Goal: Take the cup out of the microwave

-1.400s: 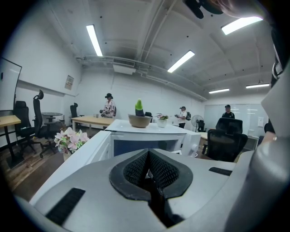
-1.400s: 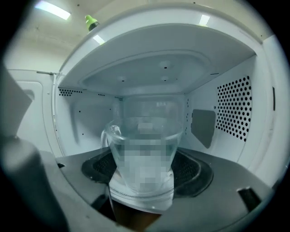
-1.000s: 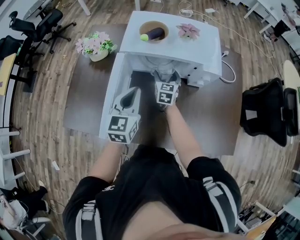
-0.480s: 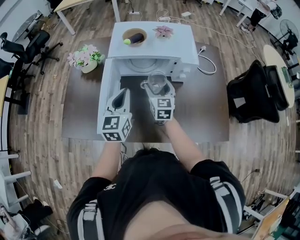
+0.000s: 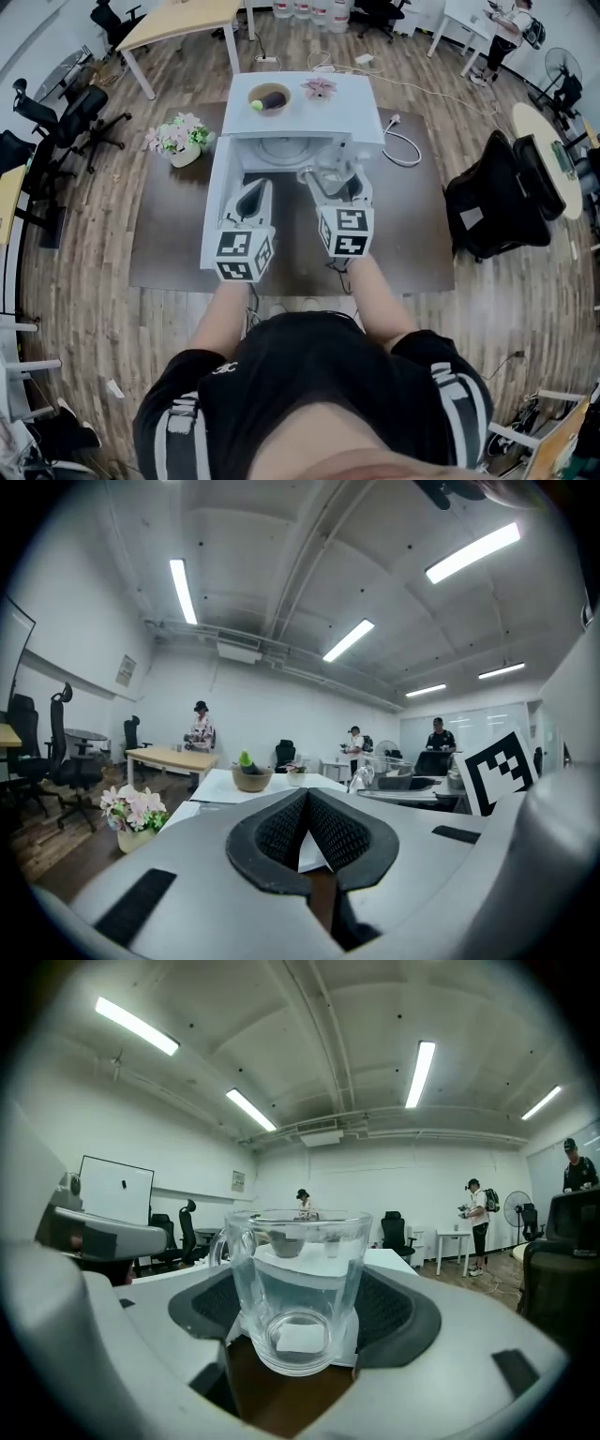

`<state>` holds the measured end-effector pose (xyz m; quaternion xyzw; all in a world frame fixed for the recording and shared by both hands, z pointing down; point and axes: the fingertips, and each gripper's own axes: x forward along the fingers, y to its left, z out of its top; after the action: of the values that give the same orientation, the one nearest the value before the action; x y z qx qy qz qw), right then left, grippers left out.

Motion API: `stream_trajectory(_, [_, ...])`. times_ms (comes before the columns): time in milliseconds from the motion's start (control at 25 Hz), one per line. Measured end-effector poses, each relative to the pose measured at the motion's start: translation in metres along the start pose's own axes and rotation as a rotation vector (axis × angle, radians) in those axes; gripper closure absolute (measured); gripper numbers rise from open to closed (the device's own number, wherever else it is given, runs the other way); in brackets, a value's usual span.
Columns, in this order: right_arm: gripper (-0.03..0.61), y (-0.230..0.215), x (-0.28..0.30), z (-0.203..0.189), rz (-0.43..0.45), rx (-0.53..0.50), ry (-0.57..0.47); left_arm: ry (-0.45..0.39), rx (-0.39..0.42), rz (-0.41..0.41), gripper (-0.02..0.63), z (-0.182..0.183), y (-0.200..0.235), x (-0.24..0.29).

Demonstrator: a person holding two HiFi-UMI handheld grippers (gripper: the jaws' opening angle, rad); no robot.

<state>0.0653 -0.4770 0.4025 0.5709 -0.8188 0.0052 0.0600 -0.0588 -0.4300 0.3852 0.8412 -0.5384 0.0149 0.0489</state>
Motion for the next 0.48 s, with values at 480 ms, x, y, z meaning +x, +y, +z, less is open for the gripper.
stream_trajectory(480, [0.209,-0.012,-0.016,0.008,-0.024,0.003,-0.025,-0.018,0.022,-0.023,0.614,0.01,-0.015,0.003])
